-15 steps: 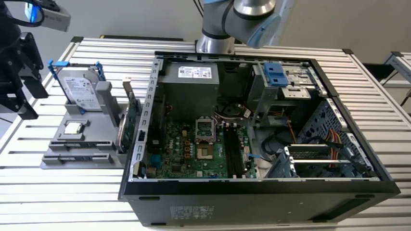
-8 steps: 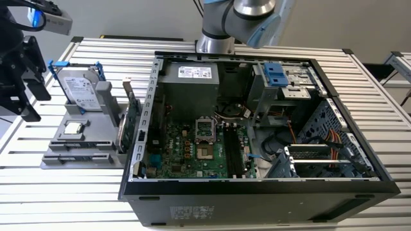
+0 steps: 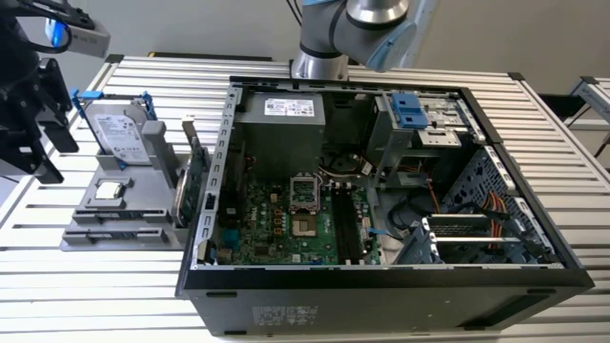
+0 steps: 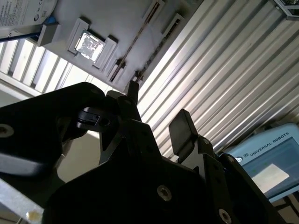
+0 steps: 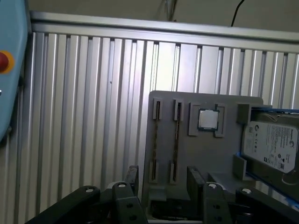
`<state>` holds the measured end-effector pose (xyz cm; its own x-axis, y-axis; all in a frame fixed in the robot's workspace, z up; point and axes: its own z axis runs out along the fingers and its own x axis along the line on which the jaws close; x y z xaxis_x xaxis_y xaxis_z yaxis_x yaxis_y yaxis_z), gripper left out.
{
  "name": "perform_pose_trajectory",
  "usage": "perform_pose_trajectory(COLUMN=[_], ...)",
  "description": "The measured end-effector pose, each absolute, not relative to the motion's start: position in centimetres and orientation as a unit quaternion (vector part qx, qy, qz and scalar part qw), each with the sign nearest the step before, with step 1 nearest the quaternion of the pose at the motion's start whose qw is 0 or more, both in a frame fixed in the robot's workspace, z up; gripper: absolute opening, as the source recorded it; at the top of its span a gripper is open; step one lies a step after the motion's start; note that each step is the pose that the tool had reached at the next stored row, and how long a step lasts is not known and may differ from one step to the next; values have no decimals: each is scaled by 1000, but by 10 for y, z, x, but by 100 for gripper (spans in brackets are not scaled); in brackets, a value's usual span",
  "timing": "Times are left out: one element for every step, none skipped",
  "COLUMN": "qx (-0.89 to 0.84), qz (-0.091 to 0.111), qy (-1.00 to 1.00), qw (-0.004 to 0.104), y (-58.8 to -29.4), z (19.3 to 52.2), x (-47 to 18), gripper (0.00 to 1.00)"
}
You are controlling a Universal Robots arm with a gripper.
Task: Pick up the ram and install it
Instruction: 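Pick up the ram and move it above insertion slot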
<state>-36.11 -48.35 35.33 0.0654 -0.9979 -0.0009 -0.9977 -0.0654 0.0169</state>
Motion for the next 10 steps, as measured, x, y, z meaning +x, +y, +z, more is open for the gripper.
perform_pose_trajectory(qx=[730,730,730,730,730,730,730,729,729,728], qz=[-6,-6,-6,-6,-6,-6,-6,-6,-6,-6], qy=[-684,-684,-684,-684,-684,-684,-684,-684,-685,-685], qw=[6,6,6,6,6,6,6,6,6,6], y=[-484,-484,-484,-484,-484,-484,-484,-483,-483,-483], z=[353,353,353,353,353,353,353,352,352,351], x=[-361,-361,-361,-361,-361,-361,-361,-361,-361,-361], gripper=[100,100,100,100,100,100,100,100,100,100])
